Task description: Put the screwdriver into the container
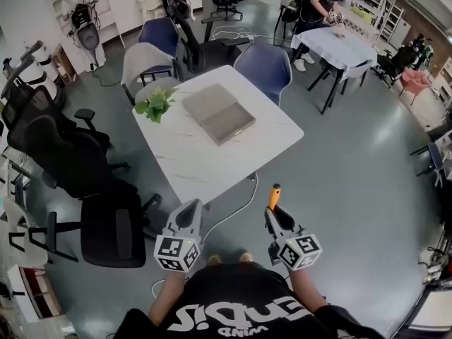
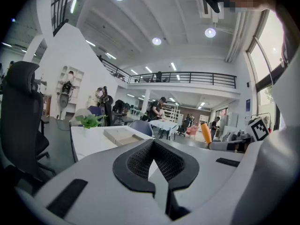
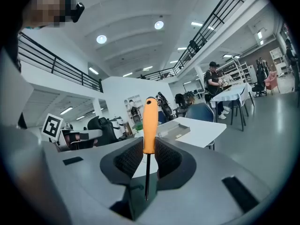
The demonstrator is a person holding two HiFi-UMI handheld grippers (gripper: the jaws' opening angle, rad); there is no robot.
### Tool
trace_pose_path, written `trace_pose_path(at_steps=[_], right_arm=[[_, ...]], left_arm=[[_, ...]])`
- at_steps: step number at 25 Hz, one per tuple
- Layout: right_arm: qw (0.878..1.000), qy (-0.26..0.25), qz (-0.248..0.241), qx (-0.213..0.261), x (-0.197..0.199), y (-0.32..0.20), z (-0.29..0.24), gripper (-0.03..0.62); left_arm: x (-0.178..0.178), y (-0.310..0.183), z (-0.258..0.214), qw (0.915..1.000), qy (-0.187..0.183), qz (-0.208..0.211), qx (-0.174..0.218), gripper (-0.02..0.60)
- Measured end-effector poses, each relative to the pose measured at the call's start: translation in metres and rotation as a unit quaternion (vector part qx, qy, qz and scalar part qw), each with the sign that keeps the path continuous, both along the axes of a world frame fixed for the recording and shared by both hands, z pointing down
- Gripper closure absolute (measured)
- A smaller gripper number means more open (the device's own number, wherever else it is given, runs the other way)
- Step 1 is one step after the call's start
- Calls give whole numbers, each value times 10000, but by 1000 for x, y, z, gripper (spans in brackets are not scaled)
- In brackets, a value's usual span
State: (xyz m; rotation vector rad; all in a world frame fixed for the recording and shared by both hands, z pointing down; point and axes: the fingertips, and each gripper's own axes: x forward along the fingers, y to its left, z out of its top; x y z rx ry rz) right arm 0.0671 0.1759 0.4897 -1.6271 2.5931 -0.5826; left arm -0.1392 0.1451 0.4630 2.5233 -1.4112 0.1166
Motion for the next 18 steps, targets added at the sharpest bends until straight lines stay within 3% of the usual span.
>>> trace_pose_path(at_steps=[18], right_arm=[[9967, 142, -790, 91, 57, -6, 5, 522]], left_arm=[[73, 0, 6, 9977, 141, -649, 111, 568]])
